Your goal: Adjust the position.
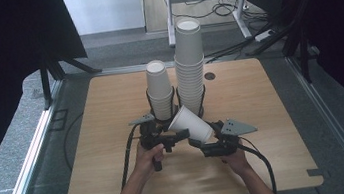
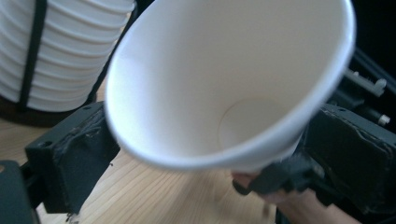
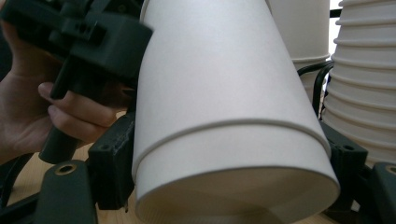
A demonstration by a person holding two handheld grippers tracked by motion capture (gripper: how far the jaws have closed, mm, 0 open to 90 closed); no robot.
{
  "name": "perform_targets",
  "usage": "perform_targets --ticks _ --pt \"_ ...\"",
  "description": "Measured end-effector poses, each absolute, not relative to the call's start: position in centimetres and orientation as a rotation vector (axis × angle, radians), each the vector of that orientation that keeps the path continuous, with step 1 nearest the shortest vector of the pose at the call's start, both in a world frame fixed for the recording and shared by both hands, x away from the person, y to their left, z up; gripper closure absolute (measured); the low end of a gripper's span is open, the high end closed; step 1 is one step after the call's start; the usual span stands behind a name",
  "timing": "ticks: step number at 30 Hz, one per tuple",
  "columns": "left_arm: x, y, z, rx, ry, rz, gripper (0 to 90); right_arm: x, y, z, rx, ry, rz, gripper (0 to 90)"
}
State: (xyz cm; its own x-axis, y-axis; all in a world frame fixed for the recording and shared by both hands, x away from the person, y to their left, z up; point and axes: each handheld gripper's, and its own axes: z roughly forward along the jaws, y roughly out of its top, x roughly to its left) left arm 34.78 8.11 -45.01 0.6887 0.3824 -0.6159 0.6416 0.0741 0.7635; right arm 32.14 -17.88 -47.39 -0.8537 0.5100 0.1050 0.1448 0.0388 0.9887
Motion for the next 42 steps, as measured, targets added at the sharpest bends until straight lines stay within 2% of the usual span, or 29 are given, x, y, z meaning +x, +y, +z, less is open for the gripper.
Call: perform_targets --ticks 9,19,23,42 --pt "35.7 7.5 -45.4 1.488 0.887 -0.276 0.1 32.1 -17.1 -47.8 0.644 2.076 1.852 22.9" --pt "36.0 7.2 -45.5 1.478 0.881 -0.31 4.0 32.3 -17.0 -47.9 0.638 2.086 1.85 22.9" --pt "35.8 7.2 -45.4 1.482 0.874 -0.287 7.9 32.4 -16.8 -48.0 0.637 2.092 1.847 22.9" --pt "35.0 7.2 -45.0 1.506 0.829 -0.18 12.3 32.2 -16.5 -48.1 0.641 2.106 1.825 21.1"
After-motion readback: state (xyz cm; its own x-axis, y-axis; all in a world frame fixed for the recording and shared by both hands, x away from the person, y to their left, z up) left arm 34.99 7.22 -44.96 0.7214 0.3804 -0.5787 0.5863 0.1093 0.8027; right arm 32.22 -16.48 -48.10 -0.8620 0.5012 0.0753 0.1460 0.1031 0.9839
